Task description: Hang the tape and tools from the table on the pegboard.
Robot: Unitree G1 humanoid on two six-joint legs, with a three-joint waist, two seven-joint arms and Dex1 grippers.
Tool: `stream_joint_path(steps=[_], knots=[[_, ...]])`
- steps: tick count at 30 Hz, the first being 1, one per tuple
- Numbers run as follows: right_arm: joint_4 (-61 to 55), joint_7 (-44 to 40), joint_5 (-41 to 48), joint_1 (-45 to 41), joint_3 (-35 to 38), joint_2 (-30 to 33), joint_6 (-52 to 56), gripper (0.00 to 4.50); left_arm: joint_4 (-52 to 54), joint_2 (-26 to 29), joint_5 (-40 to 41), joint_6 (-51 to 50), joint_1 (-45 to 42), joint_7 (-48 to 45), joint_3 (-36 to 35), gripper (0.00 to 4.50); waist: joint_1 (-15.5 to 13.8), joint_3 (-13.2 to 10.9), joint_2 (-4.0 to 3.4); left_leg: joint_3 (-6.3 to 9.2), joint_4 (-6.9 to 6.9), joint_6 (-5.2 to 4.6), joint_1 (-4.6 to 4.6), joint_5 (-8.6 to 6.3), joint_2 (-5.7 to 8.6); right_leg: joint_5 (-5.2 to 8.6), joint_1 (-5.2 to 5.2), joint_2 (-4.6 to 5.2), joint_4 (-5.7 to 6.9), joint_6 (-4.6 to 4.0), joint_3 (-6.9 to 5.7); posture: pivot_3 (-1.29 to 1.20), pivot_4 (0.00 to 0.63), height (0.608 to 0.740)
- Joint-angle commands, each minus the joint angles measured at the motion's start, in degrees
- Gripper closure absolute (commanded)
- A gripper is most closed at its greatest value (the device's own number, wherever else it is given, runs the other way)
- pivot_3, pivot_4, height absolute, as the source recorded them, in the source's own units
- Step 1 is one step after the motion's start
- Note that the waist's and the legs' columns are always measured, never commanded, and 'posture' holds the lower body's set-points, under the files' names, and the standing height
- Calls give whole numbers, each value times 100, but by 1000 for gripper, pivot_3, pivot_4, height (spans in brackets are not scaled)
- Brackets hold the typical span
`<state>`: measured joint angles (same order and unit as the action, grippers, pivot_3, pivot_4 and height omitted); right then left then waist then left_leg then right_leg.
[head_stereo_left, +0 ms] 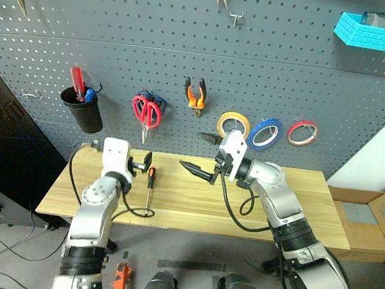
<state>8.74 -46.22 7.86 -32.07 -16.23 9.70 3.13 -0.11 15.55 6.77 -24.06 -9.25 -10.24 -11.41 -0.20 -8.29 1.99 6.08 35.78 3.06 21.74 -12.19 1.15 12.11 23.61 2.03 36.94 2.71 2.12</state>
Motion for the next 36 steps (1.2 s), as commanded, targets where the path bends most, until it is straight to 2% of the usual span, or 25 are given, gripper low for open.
stream_joint_path(steps=[1,5,8,16,20,25,29,32,36], knots=[[-246,-10,-148,1,-287,-105,0,0,-3,6,87,-23,33,204,-279,14,30,-16,-5,4,1,0,-1,0,-1,7,-1,0,3,-11,-4,62,146,740],[-90,-60,-145,-91,-426,-249,137,0,-508,58,52,11,-263,246,-322,14,35,-96,-27,7,7,0,-8,0,0,23,-13,1,3,-37,-5,52,200,740],[47,-95,-153,-201,-427,-297,197,0,-1025,89,7,78,-653,222,-265,14,24,-253,-33,15,16,-2,-7,1,2,24,-22,2,2,-37,-11,46,236,740],[328,-139,-147,-323,-366,-332,410,0,-3204,270,-228,769,-1920,-101,55,14,119,-607,-15,14,9,-1,35,0,0,4,21,3,2,-1,-11,1,322,740],[121,-200,-102,-180,-352,-197,549,0,-3899,298,-323,959,-2219,-58,151,14,209,-756,-8,18,15,-1,105,0,1,-4,82,7,7,-9,-12,-10,347,740],[-90,-217,-80,-48,-365,-116,730,0,-4500,310,-462,780,-2359,63,282,14,265,-903,0,14,15,-5,116,-4,3,1,96,12,6,1,-11,-17,360,740],[-166,-220,-89,-18,-355,-105,806,0,-4724,332,-493,732,-2477,94,307,14,310,-931,-4,15,16,-5,115,-3,2,1,96,10,12,6,-11,-20,363,740],[-158,-225,-105,-16,-347,-104,805,0,-4789,357,-498,706,-2563,132,310,521,326,-932,-3,13,19,-5,111,-3,4,-1,92,10,11,12,-9,-13,356,740],[-125,-238,-106,-34,-342,-125,759,0,-4609,365,-449,585,-2581,142,294,1890,341,-931,-3,12,19,-4,110,-3,3,-2,91,10,8,13,-9,6,333,740]])
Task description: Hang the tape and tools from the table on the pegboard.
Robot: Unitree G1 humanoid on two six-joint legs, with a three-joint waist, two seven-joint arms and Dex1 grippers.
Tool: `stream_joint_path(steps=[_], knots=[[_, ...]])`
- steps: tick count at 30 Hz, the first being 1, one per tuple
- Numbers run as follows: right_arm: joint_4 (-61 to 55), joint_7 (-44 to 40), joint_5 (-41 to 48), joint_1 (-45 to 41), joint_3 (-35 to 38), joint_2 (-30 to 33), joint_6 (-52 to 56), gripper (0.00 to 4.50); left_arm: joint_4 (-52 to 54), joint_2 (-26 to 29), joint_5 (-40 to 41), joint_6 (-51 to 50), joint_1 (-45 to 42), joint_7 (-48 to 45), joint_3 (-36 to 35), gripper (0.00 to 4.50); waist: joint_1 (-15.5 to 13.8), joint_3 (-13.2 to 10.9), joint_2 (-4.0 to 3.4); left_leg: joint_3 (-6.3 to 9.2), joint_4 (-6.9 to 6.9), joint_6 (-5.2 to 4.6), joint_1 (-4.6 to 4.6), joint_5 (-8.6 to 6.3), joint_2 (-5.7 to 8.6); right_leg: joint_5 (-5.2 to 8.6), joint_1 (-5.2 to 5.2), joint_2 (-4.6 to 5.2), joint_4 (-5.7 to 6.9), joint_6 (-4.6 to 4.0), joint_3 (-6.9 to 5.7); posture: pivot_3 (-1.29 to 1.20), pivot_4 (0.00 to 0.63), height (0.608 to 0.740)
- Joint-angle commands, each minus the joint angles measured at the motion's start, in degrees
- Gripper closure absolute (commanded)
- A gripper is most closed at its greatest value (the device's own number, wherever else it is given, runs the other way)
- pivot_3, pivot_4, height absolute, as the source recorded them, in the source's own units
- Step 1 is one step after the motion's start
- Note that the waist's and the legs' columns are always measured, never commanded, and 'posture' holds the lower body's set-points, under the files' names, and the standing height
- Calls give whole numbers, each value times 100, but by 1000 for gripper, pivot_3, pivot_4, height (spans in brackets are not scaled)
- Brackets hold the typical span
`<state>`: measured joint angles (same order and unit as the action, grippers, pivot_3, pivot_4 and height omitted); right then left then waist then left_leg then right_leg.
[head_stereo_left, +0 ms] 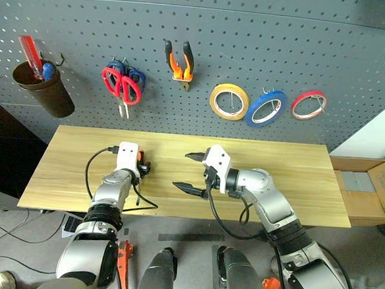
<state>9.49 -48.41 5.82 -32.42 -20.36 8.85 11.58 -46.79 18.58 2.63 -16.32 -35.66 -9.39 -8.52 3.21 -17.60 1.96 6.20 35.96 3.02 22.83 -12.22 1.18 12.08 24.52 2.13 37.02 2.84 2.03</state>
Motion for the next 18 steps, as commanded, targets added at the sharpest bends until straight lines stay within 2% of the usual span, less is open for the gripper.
stream_joint_path(steps=[1,4,5,7,12,18], knots=[[-189,-35,115,-16,76,-54,-108,0,181,72,-15,-247,87,64,-7,2255,-2,0,0,0,-1,0,0,0,0,0,0,0,-1,0,0,10,324,740],[-149,-118,192,-60,101,-94,-146,0,523,111,11,-395,191,119,-48,3340,-7,1,1,1,-2,1,3,0,0,0,2,0,-3,0,0,26,303,740],[-114,-156,213,-82,113,-104,-175,0,691,135,3,-456,254,143,-53,3581,-5,2,3,1,-2,1,3,0,0,0,3,0,-3,0,0,35,291,740],[-8,-214,230,-124,129,-123,-273,0,1072,196,-43,-555,428,185,-32,3611,-10,7,9,2,-6,2,4,0,-1,0,6,1,-2,-1,0,52,262,740],[137,-274,248,-225,179,-177,-510,0,2847,451,-196,-924,1376,77,110,3611,-64,38,37,2,-14,7,13,1,-2,-14,25,3,-1,-23,2,93,204,740],[-453,-124,575,-318,361,-371,-133,0,5860,974,-716,-1315,2903,212,-37,3611,-217,122,72,2,-17,20,54,2,-6,-26,75,8,-2,-43,1,139,149,740]])
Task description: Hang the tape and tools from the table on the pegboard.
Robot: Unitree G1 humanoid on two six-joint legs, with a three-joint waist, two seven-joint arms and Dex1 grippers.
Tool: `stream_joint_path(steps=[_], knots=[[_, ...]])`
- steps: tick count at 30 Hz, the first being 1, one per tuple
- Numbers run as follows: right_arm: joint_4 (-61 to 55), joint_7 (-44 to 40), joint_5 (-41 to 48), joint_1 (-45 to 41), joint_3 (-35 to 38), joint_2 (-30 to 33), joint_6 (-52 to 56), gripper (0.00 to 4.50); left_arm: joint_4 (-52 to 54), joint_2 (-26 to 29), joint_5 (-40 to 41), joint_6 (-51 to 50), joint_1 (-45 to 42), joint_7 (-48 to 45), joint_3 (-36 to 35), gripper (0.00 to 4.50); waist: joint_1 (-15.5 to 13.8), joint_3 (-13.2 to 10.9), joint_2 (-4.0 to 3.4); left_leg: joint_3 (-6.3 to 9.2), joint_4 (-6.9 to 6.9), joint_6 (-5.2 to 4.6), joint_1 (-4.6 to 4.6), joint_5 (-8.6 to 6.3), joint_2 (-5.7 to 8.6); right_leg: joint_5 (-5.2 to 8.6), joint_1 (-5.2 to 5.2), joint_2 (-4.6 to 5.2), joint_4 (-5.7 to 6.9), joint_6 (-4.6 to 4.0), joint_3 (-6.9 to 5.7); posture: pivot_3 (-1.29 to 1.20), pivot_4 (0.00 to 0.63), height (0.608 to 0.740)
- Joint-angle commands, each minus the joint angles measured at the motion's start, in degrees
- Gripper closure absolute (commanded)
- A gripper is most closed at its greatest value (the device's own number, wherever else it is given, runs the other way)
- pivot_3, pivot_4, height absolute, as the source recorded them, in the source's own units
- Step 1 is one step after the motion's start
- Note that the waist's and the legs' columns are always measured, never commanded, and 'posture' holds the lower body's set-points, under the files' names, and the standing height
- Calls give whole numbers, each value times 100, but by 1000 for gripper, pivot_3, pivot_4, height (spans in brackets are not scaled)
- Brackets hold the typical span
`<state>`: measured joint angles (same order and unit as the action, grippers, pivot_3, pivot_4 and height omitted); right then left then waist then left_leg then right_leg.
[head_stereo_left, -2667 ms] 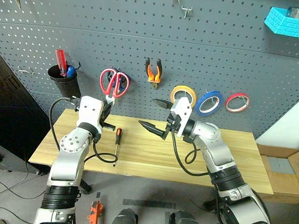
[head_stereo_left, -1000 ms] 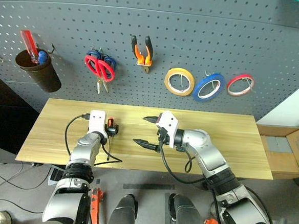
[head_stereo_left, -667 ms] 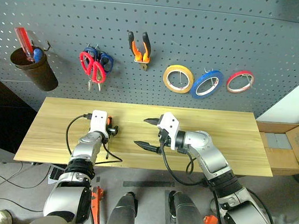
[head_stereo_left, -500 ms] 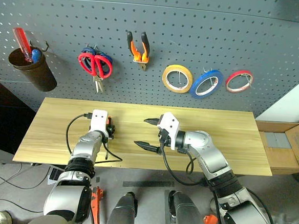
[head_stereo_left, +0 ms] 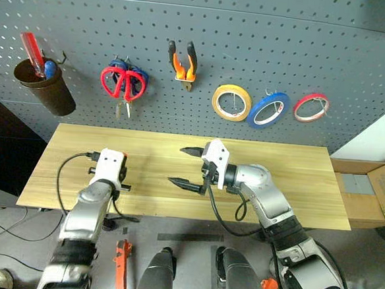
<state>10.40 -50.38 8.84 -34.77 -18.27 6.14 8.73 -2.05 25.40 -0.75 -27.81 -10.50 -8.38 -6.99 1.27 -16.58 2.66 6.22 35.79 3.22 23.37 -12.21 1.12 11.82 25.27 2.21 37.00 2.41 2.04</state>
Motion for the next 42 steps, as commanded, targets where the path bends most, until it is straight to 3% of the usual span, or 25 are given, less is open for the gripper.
stream_joint_path(steps=[1,5,8,12,15,18,22,26,31,34,38,42], knots=[[-690,108,343,-89,174,-133,279,0,1834,349,-514,-326,583,220,-331,3611,-51,45,6,5,0,3,7,2,0,-1,4,-1,-3,-1,-5,145,145,740],[-1157,350,699,-325,300,-426,810,0,2915,828,-1120,-605,533,611,-1126,3611,-147,129,24,6,0,3,11,1,1,0,4,-4,-7,0,-9,171,123,740],[-1230,598,919,-626,418,-735,1097,0,2556,1409,-1192,-354,-333,608,-1335,3611,-242,167,30,18,1,28,10,18,-15,2,2,-21,-6,3,-33,174,121,740],[-943,976,1014,-1232,634,-1181,1106,0,717,2126,-1162,577,-2383,629,-1047,3611,-319,238,33,29,6,47,6,36,-39,-8,-17,-25,-11,-6,-92,166,133,740],[-740,1078,1056,-1505,762,-1291,1108,0,-463,2280,-1269,1272,-3549,646,-651,3611,-320,263,43,26,4,49,-3,37,-55,-13,-22,-27,-11,-13,-119,153,148,740],[-334,1134,1032,-1875,882,-1354,908,0,-2351,2285,-1468,2366,-4966,779,-149,3611,-310,266,40,18,0,52,-3,36,-58,-15,-15,-27,-9,-20,-120,119,174,740],[73,1279,835,-2265,974,-1291,549,0,-4261,2169,-1482,3386,-5971,924,109,3611,-221,253,22,7,-5,51,8,34,-63,-23,4,-31,-7,-35,-118,73,218,740],[206,1281,763,-2369,973,-1172,474,0,-5309,2105,-1449,3974,-6551,975,230,3611,-91,220,16,0,-6,44,11,27,-67,-25,10,-30,-1,-44,-117,50,261,740],[140,1272,758,-2276,902,-1073,566,0,-5972,2143,-1420,4341,-6749,1135,246,3611,-48,138,-5,5,8,39,48,23,-69,-27,38,-30,10,-48,-122,36,292,740],[-42,1308,778,-2152,864,-1028,715,0,-6000,2196,-1308,4443,-6375,1194,149,3611,-30,86,-15,5,18,39,47,23,-68,-26,36,-29,17,-47,-121,33,305,740],[-284,1299,784,-1954,799,-894,905,0,-5297,2189,-1037,4283,-5416,1174,-108,3611,31,52,-46,3,19,38,45,23,-68,-27,36,-28,22,-47,-117,37,310,740],[-392,1321,802,-1876,796,-826,1016,0,-3741,2084,-715,3572,-4092,1163,-507,3611,114,28,-35,-2,17,38,56,23,-72,-28,52,-28,22,-49,-111,54,307,740]])
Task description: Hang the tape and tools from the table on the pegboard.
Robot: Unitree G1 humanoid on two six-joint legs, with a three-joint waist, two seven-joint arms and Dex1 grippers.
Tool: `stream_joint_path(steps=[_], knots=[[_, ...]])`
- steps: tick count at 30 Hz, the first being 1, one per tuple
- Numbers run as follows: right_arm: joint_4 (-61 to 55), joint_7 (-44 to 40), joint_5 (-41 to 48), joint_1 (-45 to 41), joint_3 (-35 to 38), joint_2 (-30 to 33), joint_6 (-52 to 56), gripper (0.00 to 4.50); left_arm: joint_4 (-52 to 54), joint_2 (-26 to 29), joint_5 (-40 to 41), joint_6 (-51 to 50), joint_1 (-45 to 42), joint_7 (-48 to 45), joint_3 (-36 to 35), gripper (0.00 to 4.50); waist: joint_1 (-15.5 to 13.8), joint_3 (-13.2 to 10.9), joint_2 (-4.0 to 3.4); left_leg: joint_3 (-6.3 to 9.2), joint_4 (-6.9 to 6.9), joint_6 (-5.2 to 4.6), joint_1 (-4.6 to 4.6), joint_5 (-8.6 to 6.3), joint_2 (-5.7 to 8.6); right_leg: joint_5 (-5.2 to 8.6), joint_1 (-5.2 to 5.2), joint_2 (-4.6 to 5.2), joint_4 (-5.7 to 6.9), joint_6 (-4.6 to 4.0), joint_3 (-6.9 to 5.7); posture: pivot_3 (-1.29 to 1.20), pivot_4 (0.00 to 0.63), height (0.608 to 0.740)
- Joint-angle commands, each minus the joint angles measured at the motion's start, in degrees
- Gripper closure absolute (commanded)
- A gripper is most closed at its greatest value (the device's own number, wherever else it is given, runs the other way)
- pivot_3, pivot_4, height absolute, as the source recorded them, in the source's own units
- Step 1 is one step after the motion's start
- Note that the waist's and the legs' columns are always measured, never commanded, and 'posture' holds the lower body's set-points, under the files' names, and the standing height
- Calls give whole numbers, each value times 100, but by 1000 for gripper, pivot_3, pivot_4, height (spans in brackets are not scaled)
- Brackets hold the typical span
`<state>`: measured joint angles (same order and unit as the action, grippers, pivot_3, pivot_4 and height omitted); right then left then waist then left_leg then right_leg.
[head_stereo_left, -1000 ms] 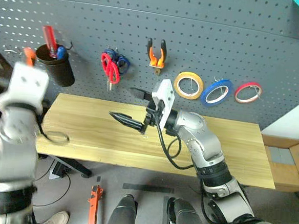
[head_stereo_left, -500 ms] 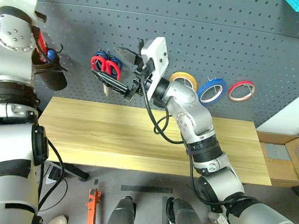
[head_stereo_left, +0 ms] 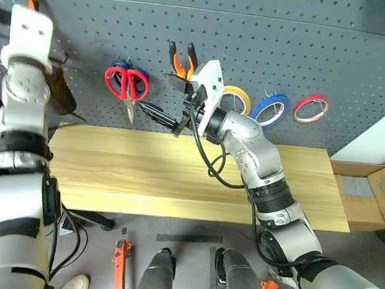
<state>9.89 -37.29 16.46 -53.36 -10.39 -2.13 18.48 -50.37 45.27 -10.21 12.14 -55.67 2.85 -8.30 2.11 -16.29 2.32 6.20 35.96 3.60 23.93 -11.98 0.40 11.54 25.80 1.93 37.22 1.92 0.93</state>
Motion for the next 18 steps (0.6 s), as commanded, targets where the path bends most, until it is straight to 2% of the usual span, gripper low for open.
stream_joint_path(steps=[1,4,9,18], knots=[[-362,12,47,-4,5,7,60,0,1508,69,282,-644,715,43,-470,3611,52,-2,1,-6,-2,-1,3,-1,-2,0,7,2,2,-1,5,61,306,740],[-370,-12,55,33,-31,3,86,0,2482,16,388,-1261,1342,58,-742,3611,100,-2,0,-14,-17,-1,14,-1,-5,1,32,4,6,-4,4,79,305,740],[-291,-59,45,23,-61,-14,32,0,3383,12,461,-1972,1807,93,-1035,3611,97,-2,0,-16,-14,-2,13,-2,-5,2,30,3,5,-5,2,101,294,740],[-121,-136,-13,-5,-69,-3,-102,0,3818,-79,636,-2438,1954,77,-1347,452,-46,-1,1,-12,-8,-2,8,-1,-4,2,27,2,13,-5,-2,107,272,740]])
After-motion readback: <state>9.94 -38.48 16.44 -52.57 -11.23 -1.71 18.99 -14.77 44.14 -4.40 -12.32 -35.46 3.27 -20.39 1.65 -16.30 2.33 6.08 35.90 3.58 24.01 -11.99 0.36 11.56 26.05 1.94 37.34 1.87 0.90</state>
